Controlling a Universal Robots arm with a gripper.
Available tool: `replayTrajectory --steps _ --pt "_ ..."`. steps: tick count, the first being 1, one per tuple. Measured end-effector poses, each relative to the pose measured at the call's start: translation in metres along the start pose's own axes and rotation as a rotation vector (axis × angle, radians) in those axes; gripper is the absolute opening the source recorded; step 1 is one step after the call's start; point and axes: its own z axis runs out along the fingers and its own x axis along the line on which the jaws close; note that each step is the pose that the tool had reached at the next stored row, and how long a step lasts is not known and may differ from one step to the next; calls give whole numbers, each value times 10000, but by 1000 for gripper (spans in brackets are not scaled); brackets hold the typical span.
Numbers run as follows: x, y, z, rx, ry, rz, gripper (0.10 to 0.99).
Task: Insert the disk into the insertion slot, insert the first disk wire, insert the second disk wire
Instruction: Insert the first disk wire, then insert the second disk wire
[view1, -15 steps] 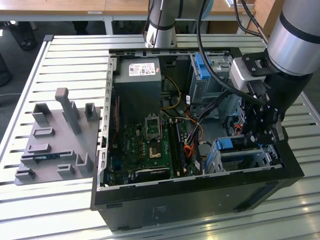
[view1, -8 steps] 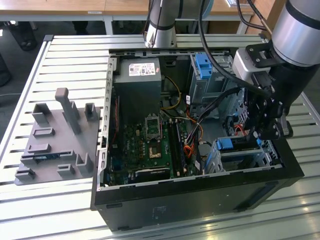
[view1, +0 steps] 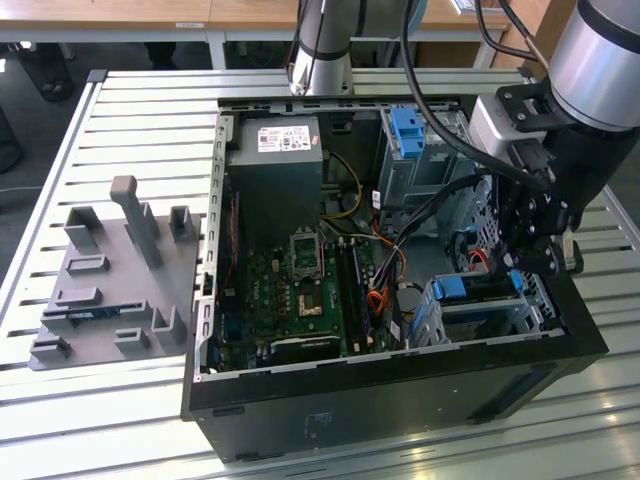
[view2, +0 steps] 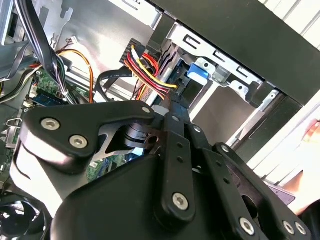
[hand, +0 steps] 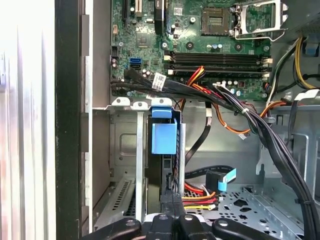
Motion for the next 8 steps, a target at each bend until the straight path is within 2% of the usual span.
replayTrajectory --steps 8 --pt "0 -2 -33 -4 1 -1 106"
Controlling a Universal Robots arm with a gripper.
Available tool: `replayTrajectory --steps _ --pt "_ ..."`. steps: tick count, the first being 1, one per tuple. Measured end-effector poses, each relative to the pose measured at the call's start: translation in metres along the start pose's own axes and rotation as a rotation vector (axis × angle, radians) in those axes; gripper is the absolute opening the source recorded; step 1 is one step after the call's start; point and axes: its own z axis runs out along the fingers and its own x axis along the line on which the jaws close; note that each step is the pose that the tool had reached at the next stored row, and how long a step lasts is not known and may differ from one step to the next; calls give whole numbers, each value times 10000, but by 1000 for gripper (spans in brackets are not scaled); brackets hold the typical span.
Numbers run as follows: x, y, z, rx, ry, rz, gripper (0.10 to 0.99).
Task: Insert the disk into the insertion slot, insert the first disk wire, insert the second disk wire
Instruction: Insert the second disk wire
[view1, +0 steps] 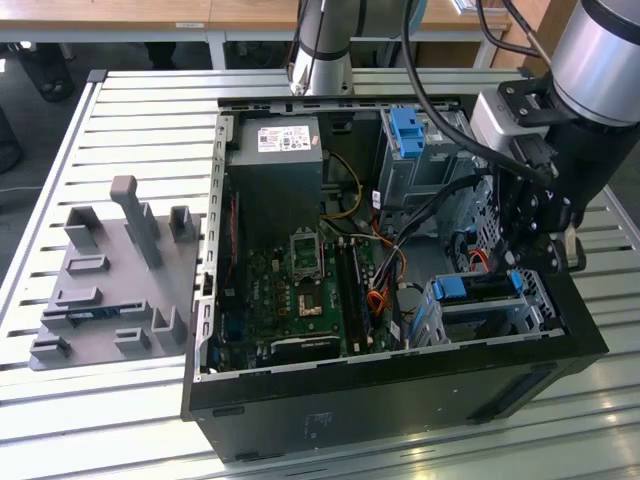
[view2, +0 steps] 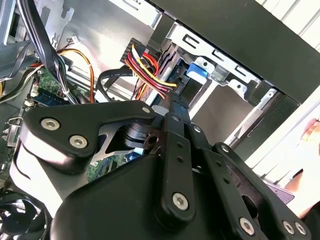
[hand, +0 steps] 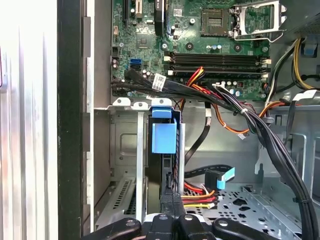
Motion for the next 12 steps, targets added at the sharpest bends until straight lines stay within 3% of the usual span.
replayTrajectory --steps 5,12 --pt "-1 -3 -61 -1 -1 1 106" --pt "-1 -4 -71 0 -2 0 106"
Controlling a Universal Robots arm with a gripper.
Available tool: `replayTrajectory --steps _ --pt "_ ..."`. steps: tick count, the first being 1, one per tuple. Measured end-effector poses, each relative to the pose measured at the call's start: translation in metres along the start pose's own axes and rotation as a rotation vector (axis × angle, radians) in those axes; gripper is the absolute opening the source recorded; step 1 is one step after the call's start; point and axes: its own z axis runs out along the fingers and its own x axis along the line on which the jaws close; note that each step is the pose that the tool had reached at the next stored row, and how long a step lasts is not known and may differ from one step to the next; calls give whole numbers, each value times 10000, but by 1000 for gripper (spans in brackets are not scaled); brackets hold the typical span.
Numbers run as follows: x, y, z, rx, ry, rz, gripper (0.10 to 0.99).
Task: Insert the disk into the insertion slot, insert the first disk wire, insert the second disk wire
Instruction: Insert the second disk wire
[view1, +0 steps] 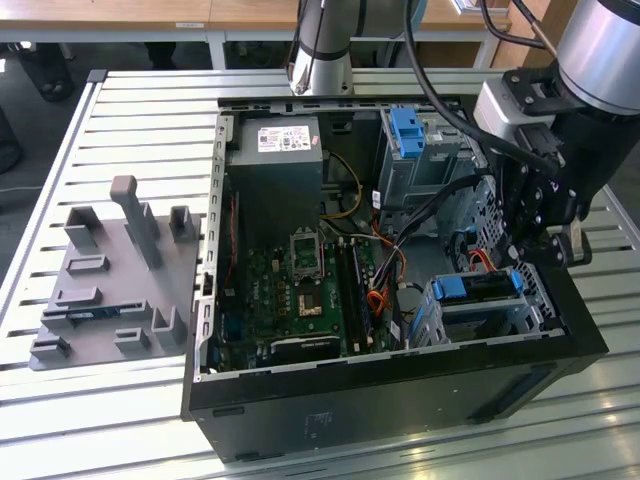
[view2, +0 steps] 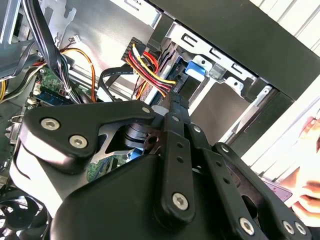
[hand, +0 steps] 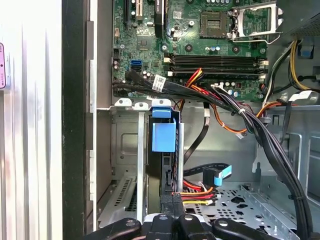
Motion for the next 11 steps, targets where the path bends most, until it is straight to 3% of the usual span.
replayTrajectory --steps 11 --pt "0 -1 -26 0 1 0 106"
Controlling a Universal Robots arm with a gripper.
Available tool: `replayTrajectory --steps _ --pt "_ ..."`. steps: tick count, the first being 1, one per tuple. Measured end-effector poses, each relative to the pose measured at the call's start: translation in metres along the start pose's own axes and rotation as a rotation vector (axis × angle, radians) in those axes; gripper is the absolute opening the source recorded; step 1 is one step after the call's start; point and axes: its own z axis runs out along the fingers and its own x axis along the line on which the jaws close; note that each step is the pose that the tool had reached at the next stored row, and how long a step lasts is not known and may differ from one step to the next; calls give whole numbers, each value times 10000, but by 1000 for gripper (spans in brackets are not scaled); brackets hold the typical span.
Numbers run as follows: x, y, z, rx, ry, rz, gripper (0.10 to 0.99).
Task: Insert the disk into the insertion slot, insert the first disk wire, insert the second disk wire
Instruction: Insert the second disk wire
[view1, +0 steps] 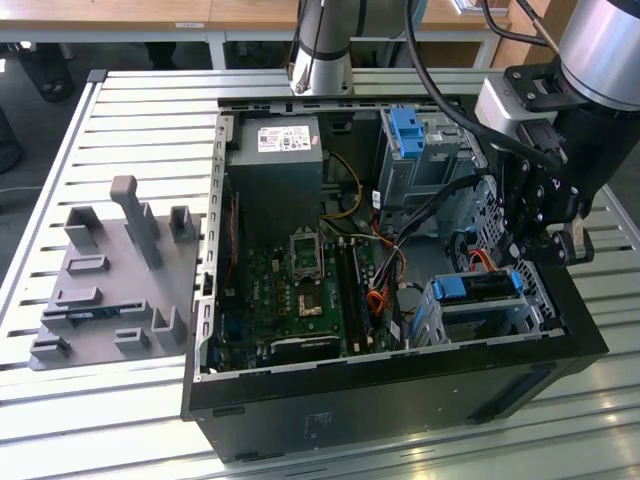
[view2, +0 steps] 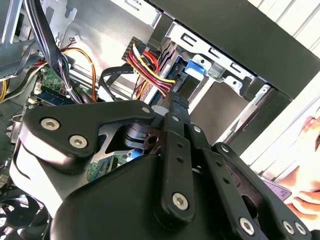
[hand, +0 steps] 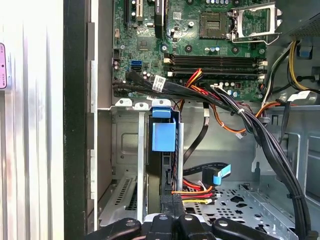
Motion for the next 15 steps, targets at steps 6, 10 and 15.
replayTrajectory --steps 6,10,15 --pt "0 -1 -12 0 -2 0 106" --pt "0 -1 -21 0 -2 0 106" --pt "-1 -2 -32 -1 -2 0 106"
